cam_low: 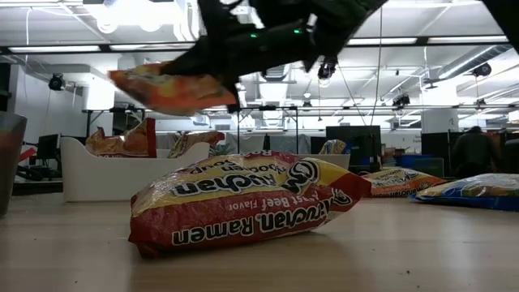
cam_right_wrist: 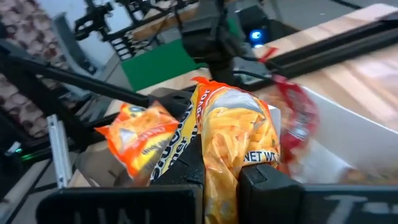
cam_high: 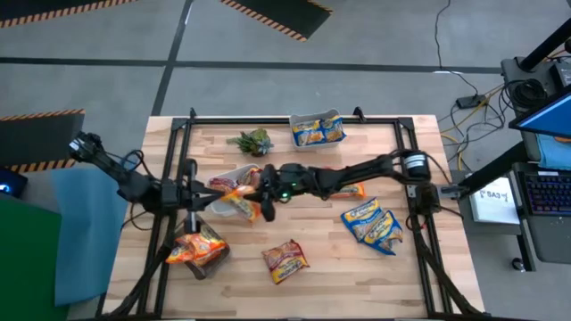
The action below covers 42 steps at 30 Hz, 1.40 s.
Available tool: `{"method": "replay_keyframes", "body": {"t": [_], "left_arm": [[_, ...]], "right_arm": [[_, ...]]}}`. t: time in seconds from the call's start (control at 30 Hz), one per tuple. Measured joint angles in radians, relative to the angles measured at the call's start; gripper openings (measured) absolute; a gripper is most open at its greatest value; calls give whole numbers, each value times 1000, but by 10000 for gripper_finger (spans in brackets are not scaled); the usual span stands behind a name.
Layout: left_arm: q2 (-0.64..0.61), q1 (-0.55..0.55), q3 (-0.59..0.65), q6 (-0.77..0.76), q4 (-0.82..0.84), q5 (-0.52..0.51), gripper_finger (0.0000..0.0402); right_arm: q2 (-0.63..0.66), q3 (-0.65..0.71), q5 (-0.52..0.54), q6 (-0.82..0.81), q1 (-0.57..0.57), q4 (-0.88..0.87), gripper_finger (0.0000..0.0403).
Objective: Sort Maruchan noodles
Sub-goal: Put the orange noodle pack into the black bin
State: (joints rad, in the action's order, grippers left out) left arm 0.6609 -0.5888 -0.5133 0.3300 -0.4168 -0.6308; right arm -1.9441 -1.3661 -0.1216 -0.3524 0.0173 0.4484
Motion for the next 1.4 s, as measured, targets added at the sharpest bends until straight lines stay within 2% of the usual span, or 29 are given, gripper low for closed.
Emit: {"method": "replay_keyframes", "body": {"t": [0.1,0.6,1.0,1.4], "left_arm": [[-18,0,4,21,4,0,0],[-35,0,11,28,23,-39,0],[-38,0,11,28,21,-41,0],[-34,0,11,28,22,-41,0]], "right_arm": [[-60,-82,-43,5,-3,-5,20],[-293,-374,-72,103,-55,-4,19],[-375,-483,-89,223,-125,-6,19],[-553,-780,-92,258,-153,-113,19]]}}
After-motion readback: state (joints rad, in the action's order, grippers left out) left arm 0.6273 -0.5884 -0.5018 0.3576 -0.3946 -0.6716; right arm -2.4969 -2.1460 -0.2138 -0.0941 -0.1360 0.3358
